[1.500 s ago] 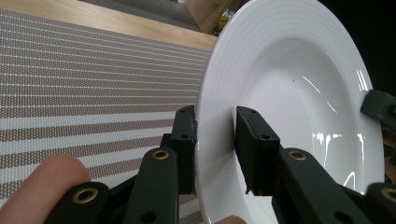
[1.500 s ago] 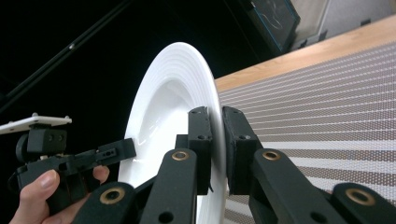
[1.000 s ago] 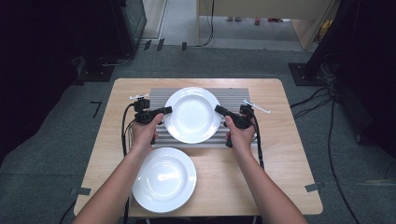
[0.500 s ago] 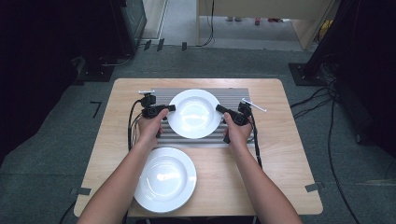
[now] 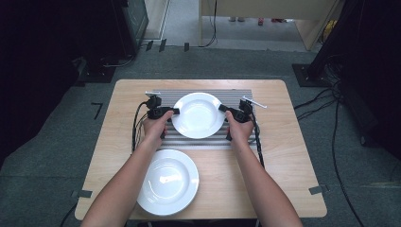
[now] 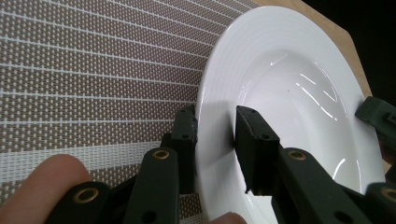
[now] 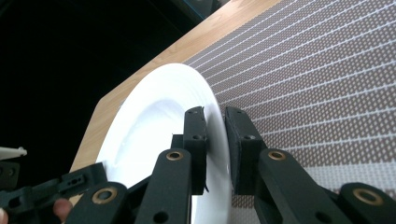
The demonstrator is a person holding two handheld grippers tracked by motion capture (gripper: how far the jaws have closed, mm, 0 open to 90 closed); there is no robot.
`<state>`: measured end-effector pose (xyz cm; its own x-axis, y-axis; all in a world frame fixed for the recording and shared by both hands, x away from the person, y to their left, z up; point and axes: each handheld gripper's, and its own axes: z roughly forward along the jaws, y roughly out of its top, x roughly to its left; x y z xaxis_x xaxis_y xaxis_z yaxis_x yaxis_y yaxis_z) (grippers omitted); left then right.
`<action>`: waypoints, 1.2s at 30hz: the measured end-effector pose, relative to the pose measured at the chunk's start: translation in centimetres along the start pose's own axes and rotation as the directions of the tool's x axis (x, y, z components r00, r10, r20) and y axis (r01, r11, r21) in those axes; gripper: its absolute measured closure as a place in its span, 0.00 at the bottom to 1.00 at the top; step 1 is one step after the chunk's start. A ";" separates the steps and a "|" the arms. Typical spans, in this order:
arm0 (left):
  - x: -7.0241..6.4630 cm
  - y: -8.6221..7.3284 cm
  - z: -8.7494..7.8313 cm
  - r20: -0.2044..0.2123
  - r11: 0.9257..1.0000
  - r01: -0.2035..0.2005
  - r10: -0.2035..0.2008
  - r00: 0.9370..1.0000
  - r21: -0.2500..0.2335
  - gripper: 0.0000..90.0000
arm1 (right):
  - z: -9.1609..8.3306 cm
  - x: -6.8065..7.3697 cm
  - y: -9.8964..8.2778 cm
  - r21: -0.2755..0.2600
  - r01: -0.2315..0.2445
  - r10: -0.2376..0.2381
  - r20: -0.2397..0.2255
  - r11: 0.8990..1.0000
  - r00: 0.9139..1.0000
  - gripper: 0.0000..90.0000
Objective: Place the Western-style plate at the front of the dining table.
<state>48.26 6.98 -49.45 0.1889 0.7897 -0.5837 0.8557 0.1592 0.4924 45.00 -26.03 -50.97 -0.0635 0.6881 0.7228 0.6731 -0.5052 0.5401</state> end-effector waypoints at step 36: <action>-2.6 0.0 -4.8 -0.053 0.956 -0.275 0.271 0.961 -0.099 0.37 | -2.8 1.9 0.8 -0.005 0.316 -0.314 0.093 0.949 0.945 0.41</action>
<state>45.46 7.80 -44.85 0.3880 0.8336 -0.3931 0.7186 -0.0066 0.6954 43.39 -26.59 -47.98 -0.2030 0.8571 0.4734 0.6148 -0.2647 0.7429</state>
